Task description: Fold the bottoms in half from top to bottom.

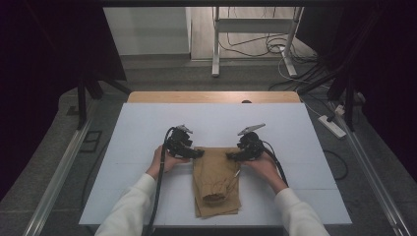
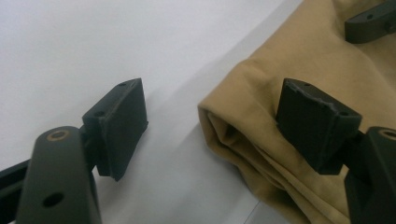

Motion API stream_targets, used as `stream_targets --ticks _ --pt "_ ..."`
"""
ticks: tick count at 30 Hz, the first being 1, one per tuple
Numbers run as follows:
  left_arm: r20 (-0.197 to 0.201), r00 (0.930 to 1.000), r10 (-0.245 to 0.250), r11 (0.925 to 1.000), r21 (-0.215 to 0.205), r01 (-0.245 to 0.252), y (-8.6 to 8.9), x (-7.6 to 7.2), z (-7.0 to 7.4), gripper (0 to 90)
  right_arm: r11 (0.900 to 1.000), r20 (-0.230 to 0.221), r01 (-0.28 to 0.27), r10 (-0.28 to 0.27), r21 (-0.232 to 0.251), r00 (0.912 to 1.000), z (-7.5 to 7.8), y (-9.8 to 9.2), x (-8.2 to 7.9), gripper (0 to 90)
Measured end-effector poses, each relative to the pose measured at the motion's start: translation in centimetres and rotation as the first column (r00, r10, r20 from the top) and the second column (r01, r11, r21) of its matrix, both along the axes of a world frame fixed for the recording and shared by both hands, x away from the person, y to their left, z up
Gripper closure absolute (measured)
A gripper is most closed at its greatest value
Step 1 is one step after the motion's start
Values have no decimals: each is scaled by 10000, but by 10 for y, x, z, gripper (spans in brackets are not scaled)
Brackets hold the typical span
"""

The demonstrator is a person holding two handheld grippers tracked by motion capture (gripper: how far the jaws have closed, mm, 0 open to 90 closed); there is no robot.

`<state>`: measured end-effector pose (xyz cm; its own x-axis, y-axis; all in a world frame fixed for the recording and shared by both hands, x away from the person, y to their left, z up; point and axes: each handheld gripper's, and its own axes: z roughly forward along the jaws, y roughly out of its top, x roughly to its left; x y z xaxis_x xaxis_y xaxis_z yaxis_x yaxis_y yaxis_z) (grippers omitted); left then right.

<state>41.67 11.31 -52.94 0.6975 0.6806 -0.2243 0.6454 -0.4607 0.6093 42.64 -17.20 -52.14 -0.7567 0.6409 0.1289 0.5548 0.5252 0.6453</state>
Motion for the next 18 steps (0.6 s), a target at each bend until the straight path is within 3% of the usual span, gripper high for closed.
stream_targets --ticks 7,11,14,18 --pt "-37 10000 15 9999 114 -14 -2 -2 -3 252 10000 -69 -57 56 -77 10000 0 2 -2 323" --pt "-62 10000 -63 9999 151 64 -4 -6 -2 341 9996 -189 -270 268 -96 9995 1 4 -5 410" --pt "-261 9992 -286 9996 -59 285 -5 -8 -1 466 9992 -341 -387 386 -26 9987 2 4 -6 510" --pt "-335 9986 -420 9991 -23 420 -7 -10 0 565 9987 -251 -502 499 -79 9984 3 5 -7 617"
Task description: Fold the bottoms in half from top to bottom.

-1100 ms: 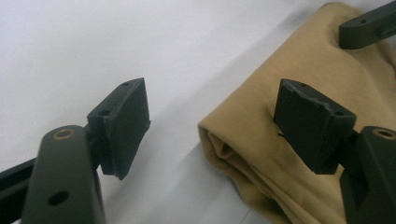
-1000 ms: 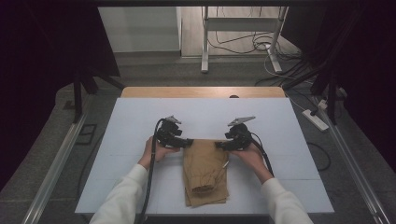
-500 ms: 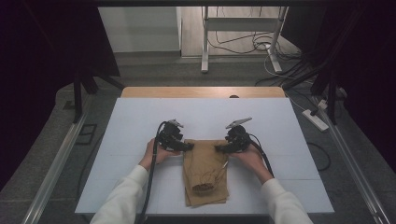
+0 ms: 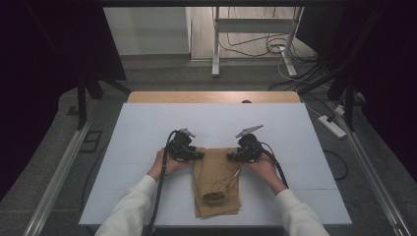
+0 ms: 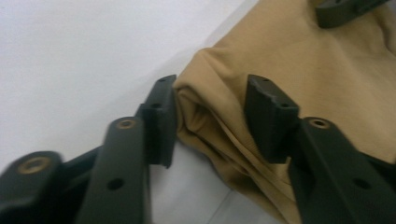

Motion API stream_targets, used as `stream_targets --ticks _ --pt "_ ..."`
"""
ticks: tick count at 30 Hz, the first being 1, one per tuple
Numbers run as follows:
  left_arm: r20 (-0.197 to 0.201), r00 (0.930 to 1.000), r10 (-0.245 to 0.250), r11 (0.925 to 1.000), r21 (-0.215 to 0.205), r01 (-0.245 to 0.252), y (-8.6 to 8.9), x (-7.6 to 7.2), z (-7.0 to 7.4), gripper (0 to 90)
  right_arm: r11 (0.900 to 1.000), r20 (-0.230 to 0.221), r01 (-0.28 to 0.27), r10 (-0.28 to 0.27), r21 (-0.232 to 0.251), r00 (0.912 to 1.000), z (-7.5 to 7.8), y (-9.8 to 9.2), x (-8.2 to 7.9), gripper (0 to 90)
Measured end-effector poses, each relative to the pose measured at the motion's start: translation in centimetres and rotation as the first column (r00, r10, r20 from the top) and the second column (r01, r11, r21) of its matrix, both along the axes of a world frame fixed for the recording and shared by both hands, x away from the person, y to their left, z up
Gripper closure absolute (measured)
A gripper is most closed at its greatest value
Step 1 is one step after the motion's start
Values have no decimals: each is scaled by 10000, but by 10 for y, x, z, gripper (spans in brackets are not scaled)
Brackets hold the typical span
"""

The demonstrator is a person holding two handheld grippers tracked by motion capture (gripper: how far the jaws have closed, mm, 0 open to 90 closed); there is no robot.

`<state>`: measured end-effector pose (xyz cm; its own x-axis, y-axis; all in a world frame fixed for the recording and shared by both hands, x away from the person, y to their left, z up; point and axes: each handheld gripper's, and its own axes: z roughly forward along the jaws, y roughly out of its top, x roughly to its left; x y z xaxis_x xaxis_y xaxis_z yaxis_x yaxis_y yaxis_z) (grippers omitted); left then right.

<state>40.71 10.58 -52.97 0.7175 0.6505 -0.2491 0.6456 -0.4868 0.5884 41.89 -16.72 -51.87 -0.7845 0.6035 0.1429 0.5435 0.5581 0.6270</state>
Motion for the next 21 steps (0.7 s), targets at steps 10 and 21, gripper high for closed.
stream_targets --ticks 10,21 --pt "183 9997 -168 9998 -114 170 0 -3 4 722 9991 434 -407 413 -148 9982 5 5 -6 766" --pt "650 9979 -54 9997 -240 70 2 -5 13 748 9993 984 -358 350 67 9945 14 3 -8 780"
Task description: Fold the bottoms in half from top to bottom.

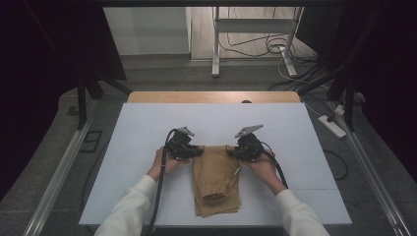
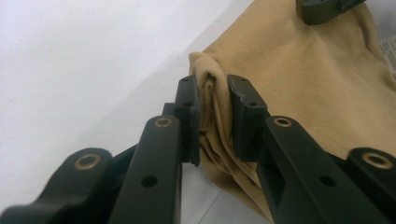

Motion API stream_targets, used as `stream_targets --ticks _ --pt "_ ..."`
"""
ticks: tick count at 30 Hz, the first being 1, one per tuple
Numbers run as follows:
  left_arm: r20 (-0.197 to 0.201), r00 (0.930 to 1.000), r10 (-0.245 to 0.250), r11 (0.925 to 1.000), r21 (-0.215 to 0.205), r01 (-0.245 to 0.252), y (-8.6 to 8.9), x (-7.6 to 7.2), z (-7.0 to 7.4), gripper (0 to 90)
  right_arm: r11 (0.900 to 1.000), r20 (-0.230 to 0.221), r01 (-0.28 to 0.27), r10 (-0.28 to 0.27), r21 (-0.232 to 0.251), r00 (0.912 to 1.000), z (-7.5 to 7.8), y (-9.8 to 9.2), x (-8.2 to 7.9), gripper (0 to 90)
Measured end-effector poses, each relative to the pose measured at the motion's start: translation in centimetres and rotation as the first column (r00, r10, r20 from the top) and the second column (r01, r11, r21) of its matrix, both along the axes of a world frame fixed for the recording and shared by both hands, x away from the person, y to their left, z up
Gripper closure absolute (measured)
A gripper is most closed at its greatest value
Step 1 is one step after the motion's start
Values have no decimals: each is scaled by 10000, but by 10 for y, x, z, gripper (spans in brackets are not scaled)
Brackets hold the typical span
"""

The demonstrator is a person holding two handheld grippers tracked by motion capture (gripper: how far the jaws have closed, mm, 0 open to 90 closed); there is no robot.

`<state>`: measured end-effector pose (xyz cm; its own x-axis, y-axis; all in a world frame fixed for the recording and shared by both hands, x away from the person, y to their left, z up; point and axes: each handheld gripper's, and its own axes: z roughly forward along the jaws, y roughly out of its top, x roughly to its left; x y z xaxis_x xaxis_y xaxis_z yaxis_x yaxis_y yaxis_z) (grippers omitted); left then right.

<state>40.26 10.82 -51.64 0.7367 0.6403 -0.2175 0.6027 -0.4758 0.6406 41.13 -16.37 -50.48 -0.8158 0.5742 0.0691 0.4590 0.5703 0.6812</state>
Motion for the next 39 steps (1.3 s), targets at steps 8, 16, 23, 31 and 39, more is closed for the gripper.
stream_targets --ticks 8,16,23,31,39 --pt "279 9995 138 9996 -246 -131 2 2 7 752 9996 360 153 -162 249 9992 6 -2 1 780" --pt "516 9983 265 9988 -437 -242 4 3 12 756 9986 629 263 -291 456 9976 9 -3 3 780" --pt "668 9971 372 9978 -578 -333 6 7 17 755 9975 796 353 -401 607 9960 12 -2 6 780" --pt "778 9958 478 9972 -615 -430 7 13 17 756 9958 863 488 -555 773 9947 13 -2 12 780" --pt "950 9936 602 9961 -702 -536 9 17 20 755 9941 1018 556 -651 934 9927 16 -2 17 780"
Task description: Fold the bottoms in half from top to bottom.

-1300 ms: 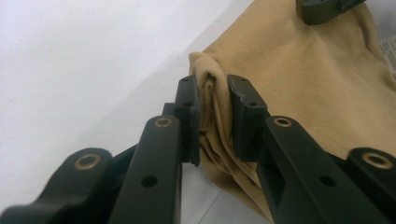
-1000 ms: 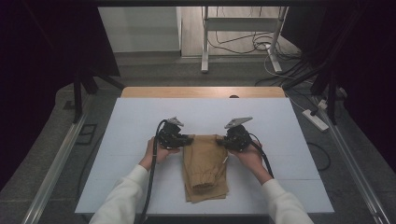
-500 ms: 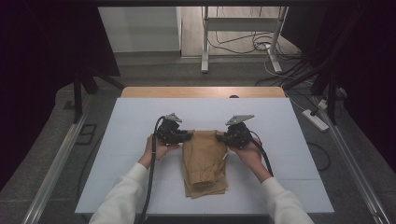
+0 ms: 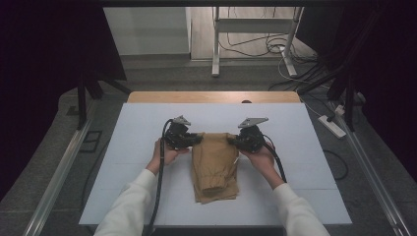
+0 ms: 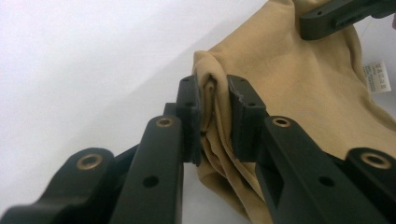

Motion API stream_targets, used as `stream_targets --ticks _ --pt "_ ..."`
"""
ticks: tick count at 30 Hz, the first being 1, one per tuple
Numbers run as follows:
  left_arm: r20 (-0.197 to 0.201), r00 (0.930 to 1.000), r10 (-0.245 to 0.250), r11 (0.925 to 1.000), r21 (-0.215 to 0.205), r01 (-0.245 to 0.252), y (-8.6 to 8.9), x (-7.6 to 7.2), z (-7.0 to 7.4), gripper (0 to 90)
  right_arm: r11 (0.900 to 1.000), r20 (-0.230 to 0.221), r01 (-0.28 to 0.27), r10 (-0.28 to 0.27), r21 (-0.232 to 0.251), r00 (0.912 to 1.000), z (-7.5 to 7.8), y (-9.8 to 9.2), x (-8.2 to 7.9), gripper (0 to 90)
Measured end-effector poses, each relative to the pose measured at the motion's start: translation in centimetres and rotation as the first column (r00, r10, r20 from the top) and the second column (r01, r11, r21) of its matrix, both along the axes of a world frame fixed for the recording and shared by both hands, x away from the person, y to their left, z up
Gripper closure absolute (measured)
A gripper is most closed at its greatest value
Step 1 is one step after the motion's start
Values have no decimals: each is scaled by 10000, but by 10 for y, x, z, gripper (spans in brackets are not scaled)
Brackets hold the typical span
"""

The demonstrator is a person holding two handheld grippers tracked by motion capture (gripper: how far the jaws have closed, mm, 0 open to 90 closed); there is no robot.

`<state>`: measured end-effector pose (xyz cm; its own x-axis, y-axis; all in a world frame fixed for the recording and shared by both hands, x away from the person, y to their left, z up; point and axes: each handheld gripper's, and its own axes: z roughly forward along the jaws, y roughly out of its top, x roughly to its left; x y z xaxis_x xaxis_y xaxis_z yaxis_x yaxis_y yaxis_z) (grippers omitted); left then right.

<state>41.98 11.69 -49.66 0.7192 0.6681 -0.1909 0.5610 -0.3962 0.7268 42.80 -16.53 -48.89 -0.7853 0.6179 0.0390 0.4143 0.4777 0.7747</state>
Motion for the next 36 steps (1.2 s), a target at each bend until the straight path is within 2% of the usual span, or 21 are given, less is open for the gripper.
stream_targets --ticks 6,10,19,22,26,31,33,36 --pt "91 10000 -1 10000 -72 1 0 4 3 755 9999 87 87 -88 113 9999 1 -2 3 780" --pt "171 9998 61 10000 33 -62 -1 10 4 755 9996 122 223 -225 196 9997 1 -2 7 780" --pt "-17 9989 473 9989 -23 -473 -2 36 -2 754 9982 146 592 -593 104 9981 -2 3 30 781" --pt "-19 9985 547 9985 85 -547 -3 42 -2 754 9977 98 672 -672 12 9977 -3 4 38 780" --pt "30 9981 620 9979 185 -621 -4 47 2 752 9968 123 786 -788 136 9968 -5 5 44 780" --pt "216 9970 738 9959 510 -748 -7 51 7 734 9955 184 937 -940 157 9954 -4 7 49 778" --pt "238 9963 828 9950 540 -839 -6 51 7 653 9956 212 933 -935 109 9954 -3 7 51 744" --pt "278 9934 1113 9908 738 -1130 -7 49 10 371 9903 654 1385 -1388 88 9882 -3 8 51 455"
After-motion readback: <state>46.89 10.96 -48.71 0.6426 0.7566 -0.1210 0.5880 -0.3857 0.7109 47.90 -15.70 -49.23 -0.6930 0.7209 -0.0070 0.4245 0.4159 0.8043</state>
